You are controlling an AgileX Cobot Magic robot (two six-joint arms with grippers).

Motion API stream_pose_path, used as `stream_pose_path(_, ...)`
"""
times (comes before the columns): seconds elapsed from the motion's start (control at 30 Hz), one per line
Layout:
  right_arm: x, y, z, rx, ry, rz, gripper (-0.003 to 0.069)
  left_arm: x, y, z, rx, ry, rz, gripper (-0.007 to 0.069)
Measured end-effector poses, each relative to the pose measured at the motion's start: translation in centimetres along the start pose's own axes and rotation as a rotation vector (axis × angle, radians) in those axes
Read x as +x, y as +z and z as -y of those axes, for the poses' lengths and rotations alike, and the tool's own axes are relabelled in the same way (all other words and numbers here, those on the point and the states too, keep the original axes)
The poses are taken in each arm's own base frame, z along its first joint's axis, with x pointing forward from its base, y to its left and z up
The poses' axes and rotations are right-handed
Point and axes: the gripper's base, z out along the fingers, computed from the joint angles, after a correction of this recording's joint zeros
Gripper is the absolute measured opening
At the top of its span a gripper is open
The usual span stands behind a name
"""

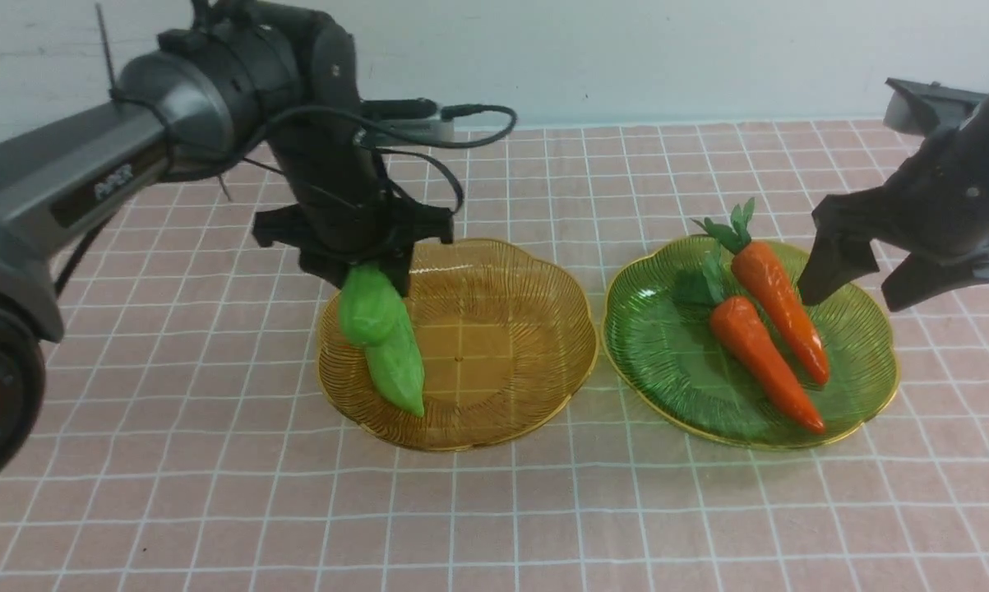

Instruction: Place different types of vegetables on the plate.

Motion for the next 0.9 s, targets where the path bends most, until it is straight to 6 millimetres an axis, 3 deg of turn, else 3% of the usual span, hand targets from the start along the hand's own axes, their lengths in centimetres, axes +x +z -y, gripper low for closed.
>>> stream_pose_path(0.1, 0.3, -0.8, 0.1, 0.030, -0.022, 0.017, 0.0579, 0.3, 1.3, 1.7, 0.008, 0.030, 0.010, 0.0325)
stream_pose_path(0.3, 1.5, -2.5, -0.2, 0.038, -0.032, 0.042, 0.0577, 0.8, 3.9, 3.0, 0.004, 0.058, -0.009, 0.0394)
stream_pose_path(0.47, 3.6, -4.0, -0.4, 0.040, -0.037, 0.056, 0.0548, 0.8, 4.1, 3.3, 0.012, 0.057, -0.011, 0.0461)
stream_pose_path(0.63, 7.7, -7.0, -1.0, 0.038, -0.048, 0.112, 0.0460, 0.1, 2.6, 3.7, 0.025, 0.050, -0.006, 0.0483)
stream_pose_path(0.9, 17.1, -12.8, -1.8, 0.078, -0.129, 0.305, 0.0230, -0.8, -0.3, 4.1, 0.030, 0.109, -0.020, 0.0483)
